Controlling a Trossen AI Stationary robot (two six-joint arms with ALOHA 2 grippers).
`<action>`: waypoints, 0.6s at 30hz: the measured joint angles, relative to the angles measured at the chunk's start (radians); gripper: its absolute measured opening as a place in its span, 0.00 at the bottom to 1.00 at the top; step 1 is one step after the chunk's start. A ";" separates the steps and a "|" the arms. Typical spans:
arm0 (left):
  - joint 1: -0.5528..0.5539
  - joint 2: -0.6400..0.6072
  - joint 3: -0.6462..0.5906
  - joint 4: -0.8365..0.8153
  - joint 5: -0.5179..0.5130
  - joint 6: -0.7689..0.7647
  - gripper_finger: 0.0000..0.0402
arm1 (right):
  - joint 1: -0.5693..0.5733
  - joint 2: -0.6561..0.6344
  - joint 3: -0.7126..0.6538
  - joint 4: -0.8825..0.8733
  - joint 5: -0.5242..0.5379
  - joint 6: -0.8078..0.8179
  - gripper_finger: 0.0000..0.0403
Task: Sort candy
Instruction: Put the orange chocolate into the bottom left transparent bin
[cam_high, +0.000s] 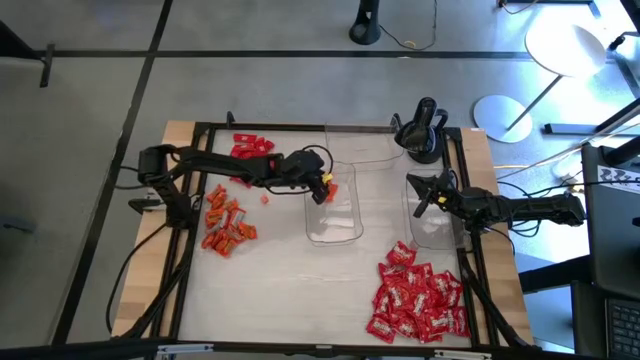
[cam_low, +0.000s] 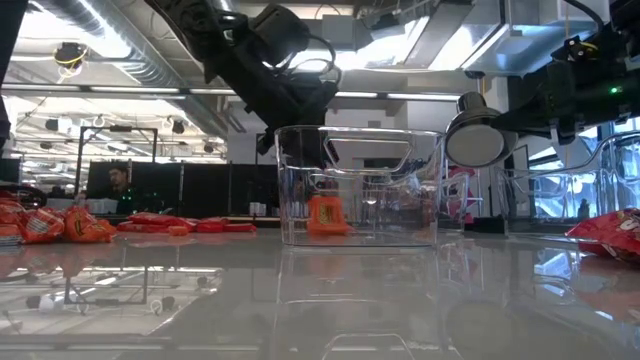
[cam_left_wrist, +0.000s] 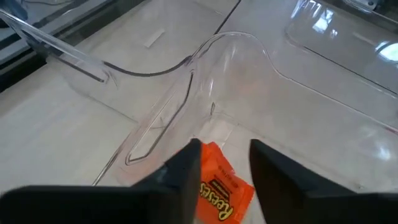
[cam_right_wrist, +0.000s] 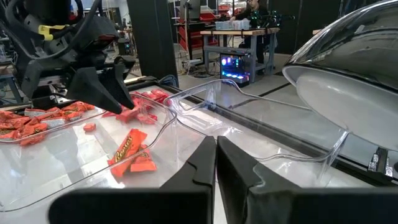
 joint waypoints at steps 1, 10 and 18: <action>0.000 -0.014 0.000 -0.007 0.010 0.000 0.38 | 0.000 0.000 0.000 0.000 0.000 0.000 0.04; -0.033 -0.278 0.000 -0.318 0.053 -0.037 0.50 | 0.000 0.000 0.000 0.001 0.000 0.000 0.04; -0.101 -0.472 0.002 -0.742 0.051 -0.239 0.50 | 0.000 0.000 0.000 0.003 0.000 0.000 0.04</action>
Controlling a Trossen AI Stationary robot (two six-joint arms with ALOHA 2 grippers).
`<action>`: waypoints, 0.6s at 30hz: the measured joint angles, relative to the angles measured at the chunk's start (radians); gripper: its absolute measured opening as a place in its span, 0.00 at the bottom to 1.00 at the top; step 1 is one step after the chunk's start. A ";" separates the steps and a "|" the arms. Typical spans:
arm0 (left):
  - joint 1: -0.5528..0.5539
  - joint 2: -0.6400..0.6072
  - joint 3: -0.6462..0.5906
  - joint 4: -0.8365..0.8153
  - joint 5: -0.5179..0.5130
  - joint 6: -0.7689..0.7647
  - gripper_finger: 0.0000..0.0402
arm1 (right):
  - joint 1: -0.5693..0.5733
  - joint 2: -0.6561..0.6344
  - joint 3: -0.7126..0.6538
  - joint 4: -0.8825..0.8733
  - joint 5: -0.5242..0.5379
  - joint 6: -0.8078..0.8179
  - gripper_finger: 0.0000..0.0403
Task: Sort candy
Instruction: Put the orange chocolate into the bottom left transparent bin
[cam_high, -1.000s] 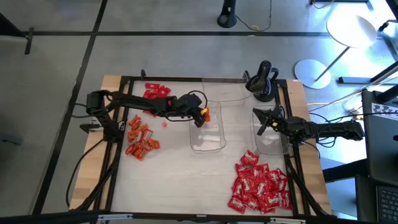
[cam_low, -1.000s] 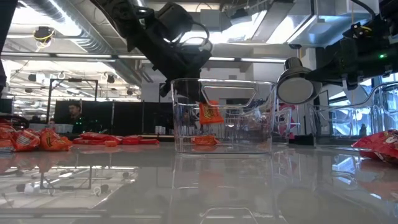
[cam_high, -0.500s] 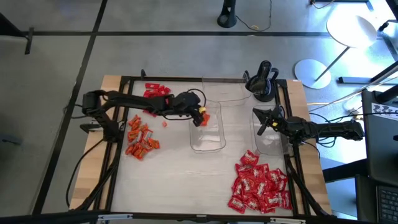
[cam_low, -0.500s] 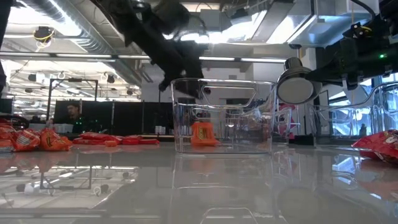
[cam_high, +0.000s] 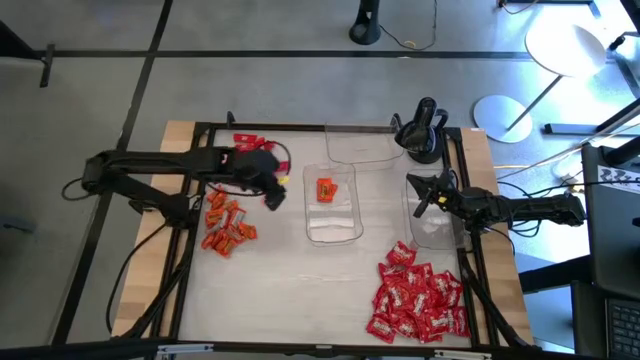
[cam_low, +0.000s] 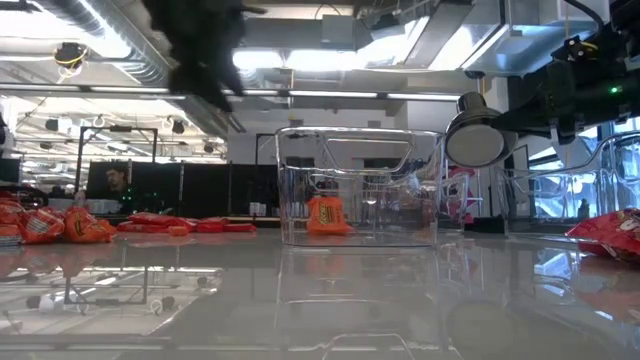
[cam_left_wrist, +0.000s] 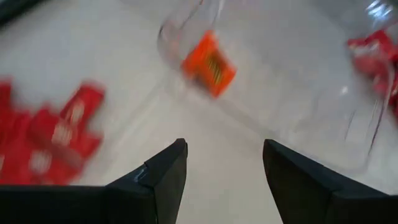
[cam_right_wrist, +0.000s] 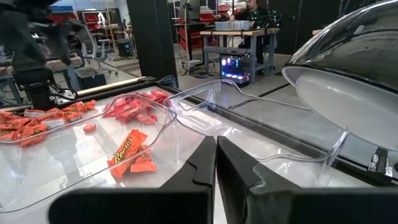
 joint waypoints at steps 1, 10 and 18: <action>-0.011 -0.008 0.000 -0.047 0.000 -0.028 0.50 | 0.000 0.000 0.000 0.000 0.000 0.000 0.04; -0.140 -0.019 -0.051 -0.256 0.004 -0.297 0.50 | 0.000 0.000 0.000 -0.002 0.001 0.000 0.04; -0.227 -0.019 -0.139 -0.246 0.082 -0.423 0.50 | 0.000 0.000 0.000 -0.003 -0.020 0.012 0.12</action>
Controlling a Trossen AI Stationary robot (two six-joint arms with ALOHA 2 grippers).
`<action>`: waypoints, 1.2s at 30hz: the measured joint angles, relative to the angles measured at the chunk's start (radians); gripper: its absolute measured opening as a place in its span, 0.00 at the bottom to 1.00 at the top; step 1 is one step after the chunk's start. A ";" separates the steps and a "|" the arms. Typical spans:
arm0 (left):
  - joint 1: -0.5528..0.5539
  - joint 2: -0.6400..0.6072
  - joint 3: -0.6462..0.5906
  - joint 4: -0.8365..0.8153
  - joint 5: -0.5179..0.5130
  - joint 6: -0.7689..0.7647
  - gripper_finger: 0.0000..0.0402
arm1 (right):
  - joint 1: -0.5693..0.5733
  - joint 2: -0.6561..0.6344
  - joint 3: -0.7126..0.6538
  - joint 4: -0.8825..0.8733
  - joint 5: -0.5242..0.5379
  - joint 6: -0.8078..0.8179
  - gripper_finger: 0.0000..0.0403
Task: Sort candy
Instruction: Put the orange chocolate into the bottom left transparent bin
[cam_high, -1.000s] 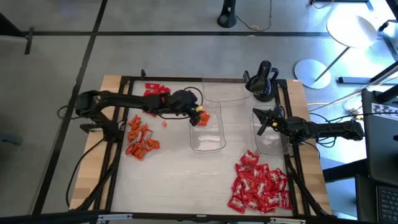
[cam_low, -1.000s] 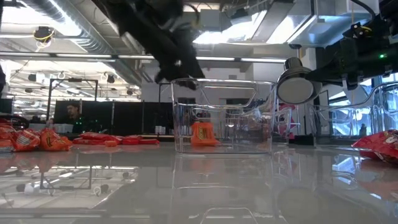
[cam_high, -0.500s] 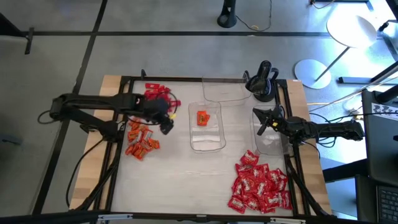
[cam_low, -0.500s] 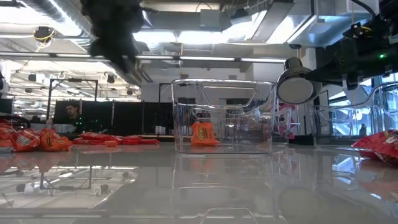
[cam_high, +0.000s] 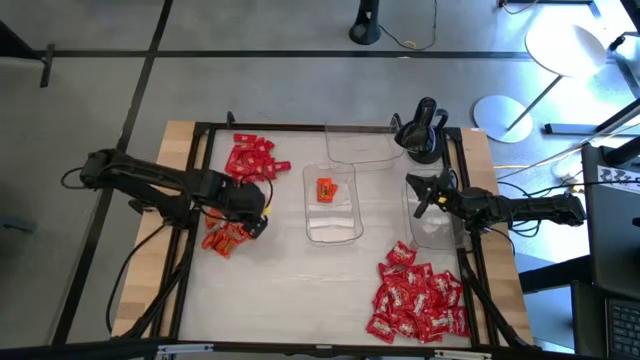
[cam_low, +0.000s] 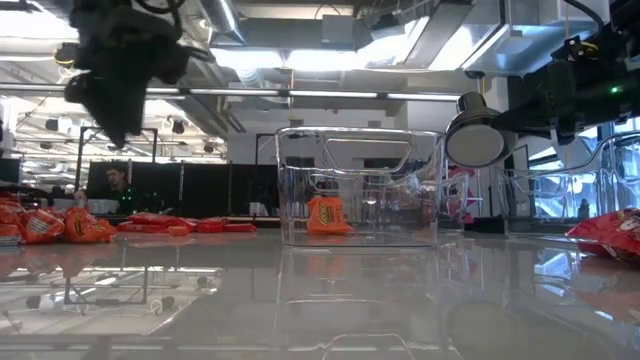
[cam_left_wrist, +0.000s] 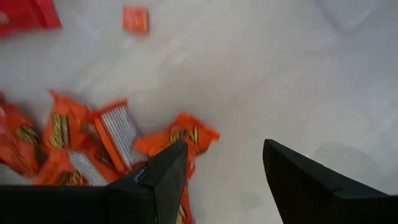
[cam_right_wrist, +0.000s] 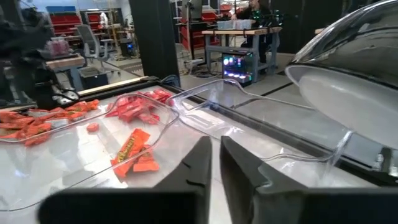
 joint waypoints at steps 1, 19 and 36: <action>-0.007 0.000 -0.009 0.000 0.002 -0.013 0.50 | 0.000 0.000 0.000 0.000 -0.007 0.011 0.15; -0.028 0.000 -0.197 0.163 0.071 -0.107 0.59 | 0.000 0.000 0.000 0.000 -0.006 0.020 0.58; -0.025 0.000 -0.368 0.339 0.045 -0.183 0.58 | 0.000 0.000 0.000 -0.010 -0.006 0.015 0.57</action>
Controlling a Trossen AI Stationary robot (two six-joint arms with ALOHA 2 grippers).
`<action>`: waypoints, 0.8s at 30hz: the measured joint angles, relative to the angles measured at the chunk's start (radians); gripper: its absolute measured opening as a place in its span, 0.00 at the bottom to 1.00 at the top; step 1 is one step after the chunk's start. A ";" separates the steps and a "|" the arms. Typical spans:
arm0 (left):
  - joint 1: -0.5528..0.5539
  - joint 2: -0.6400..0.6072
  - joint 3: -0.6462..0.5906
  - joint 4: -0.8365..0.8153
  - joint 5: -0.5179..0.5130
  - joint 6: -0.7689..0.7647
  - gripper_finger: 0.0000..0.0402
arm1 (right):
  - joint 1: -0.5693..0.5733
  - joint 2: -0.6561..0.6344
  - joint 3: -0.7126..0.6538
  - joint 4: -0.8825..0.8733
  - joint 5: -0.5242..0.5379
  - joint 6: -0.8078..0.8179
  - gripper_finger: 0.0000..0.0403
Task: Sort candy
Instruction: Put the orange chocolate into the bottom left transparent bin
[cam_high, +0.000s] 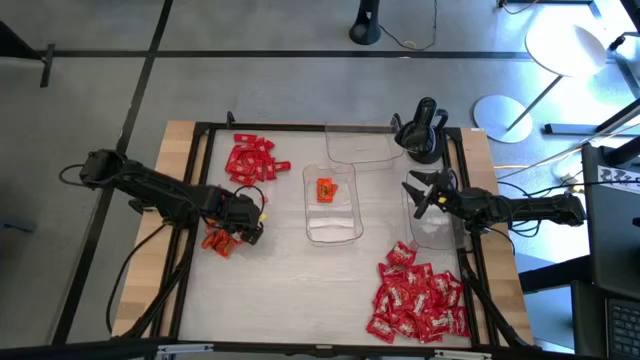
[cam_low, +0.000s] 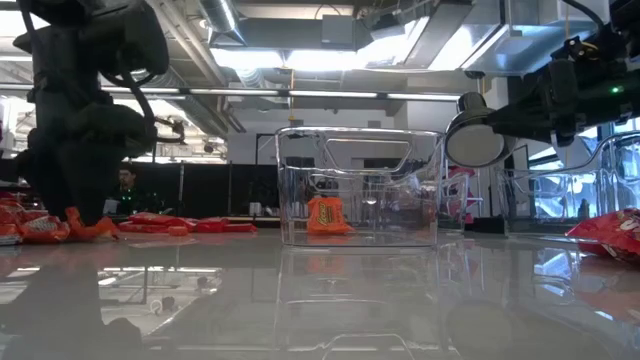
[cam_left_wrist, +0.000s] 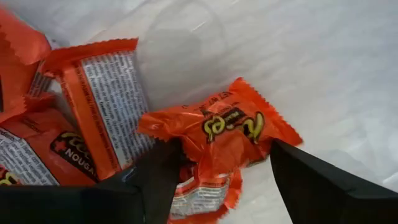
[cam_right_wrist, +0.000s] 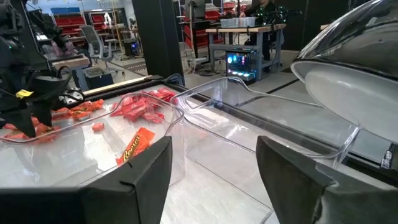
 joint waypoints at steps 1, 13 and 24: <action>0.000 0.000 -0.004 0.008 -0.007 0.002 0.57 | 0.000 0.000 0.000 -0.006 0.000 -0.001 0.57; 0.000 0.000 -0.016 0.066 -0.072 0.056 0.31 | 0.000 0.000 0.001 -0.019 0.000 -0.001 0.57; 0.000 0.001 0.004 0.060 -0.091 0.115 0.13 | 0.000 0.000 0.001 -0.022 0.000 -0.002 0.57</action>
